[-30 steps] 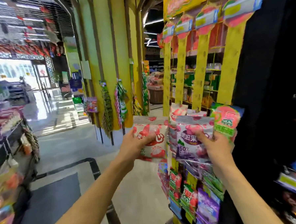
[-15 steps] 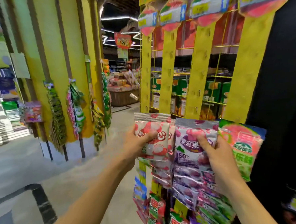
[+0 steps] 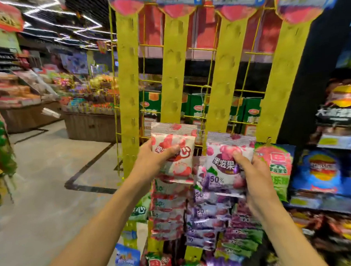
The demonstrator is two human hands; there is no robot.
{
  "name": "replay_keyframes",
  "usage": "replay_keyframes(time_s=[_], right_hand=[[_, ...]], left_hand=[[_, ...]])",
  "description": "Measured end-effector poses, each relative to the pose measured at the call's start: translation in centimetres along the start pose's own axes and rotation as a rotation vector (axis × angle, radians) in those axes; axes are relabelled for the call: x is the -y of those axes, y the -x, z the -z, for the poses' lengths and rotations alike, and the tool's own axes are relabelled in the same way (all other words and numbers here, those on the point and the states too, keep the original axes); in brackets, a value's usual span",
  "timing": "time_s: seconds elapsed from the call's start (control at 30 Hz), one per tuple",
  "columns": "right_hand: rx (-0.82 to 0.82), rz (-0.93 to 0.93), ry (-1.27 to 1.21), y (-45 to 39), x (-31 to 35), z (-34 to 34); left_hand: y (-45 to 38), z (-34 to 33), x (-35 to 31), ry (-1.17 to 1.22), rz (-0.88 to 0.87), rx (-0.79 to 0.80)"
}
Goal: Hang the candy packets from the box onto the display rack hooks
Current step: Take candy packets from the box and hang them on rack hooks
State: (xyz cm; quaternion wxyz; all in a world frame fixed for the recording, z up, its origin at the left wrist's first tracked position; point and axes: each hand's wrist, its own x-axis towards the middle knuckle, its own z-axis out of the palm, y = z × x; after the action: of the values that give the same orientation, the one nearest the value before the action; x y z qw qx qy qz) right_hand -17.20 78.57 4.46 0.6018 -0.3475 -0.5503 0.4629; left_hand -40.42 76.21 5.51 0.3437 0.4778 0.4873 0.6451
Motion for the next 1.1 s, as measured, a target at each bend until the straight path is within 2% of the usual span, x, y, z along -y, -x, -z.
replay_keyframes(time_s=[0.1,0.27,0.47,0.67,1.1], right_hand=[[-0.075,0.031,0.006,0.3,0.4,-0.1],[-0.128,0.047,0.063,0.4,0.5,-0.3],[-0.082,0.043,0.109,0.7,1.1,-1.0],[-0.032,0.029,0.078,0.6,1.7,-1.6],[-0.038,0.031,0.098,0.0,1.6,-2.0]], left_hand=[[-0.6,-0.2,0.0,0.022,-0.004,0.064],[-1.3,-0.5,-0.3,0.074,0.002,0.079],[-2.0,-0.9,-0.5,0.074,0.016,0.047],[-2.7,-0.5,0.1,-0.043,0.041,0.031],[-1.2,-0.1,0.7,-0.062,0.064,0.059]])
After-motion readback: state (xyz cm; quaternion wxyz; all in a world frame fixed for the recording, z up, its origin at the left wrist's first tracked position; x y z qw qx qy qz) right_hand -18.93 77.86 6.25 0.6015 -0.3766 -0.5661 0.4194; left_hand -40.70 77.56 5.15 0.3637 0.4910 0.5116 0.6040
